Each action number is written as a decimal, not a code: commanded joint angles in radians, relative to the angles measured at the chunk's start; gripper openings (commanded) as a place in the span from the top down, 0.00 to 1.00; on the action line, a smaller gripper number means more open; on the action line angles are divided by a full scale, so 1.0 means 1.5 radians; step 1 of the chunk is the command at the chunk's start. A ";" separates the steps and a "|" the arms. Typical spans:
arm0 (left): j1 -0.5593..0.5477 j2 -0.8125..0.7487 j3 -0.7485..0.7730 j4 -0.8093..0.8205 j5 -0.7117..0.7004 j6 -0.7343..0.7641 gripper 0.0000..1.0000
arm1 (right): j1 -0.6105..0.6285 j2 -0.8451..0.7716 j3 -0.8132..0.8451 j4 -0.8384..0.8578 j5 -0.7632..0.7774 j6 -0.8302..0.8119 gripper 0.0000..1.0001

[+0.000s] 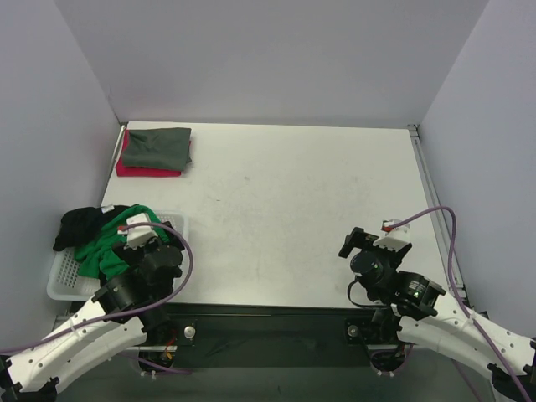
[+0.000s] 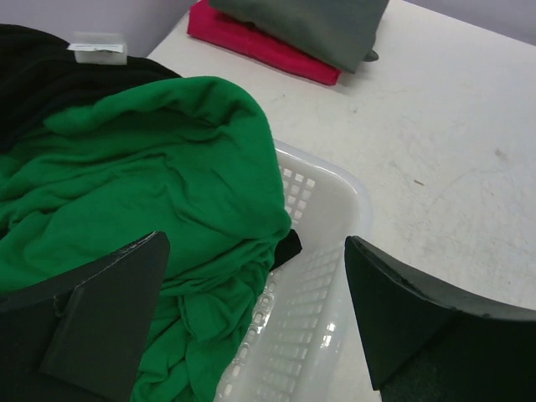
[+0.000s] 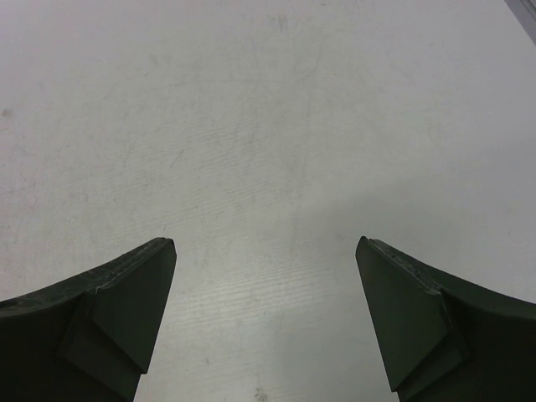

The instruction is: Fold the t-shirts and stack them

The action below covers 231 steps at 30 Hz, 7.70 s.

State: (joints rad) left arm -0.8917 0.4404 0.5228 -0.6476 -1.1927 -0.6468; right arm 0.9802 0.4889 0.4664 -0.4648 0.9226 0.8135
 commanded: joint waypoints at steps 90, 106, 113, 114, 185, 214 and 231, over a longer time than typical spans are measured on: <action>0.270 0.020 0.093 0.066 0.307 0.016 0.89 | -0.005 0.053 0.013 0.035 -0.100 -0.001 0.05; 0.278 0.067 0.092 0.128 0.288 0.013 0.51 | -0.004 0.071 0.013 0.046 -0.115 -0.006 0.05; 0.412 0.121 0.121 0.216 0.393 0.047 0.42 | -0.005 0.081 0.014 0.051 -0.125 -0.012 0.05; 0.464 0.135 0.124 0.222 0.415 0.047 0.41 | -0.005 0.082 0.015 0.051 -0.125 -0.012 0.05; 0.346 0.727 1.302 0.267 1.076 0.132 1.00 | -0.011 0.025 0.016 0.030 -0.095 -0.024 0.05; 0.121 1.006 1.281 0.503 1.183 0.117 1.00 | -0.016 0.049 0.018 0.014 -0.074 -0.013 0.05; 0.052 1.163 1.067 0.411 1.253 0.252 0.74 | -0.016 0.033 0.006 -0.019 -0.081 0.016 0.06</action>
State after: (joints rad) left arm -0.8165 2.2322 2.1063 -0.1280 0.6395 -0.3054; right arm 0.9615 0.5564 0.4656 -0.4564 0.7628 0.8120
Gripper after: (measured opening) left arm 0.222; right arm 0.942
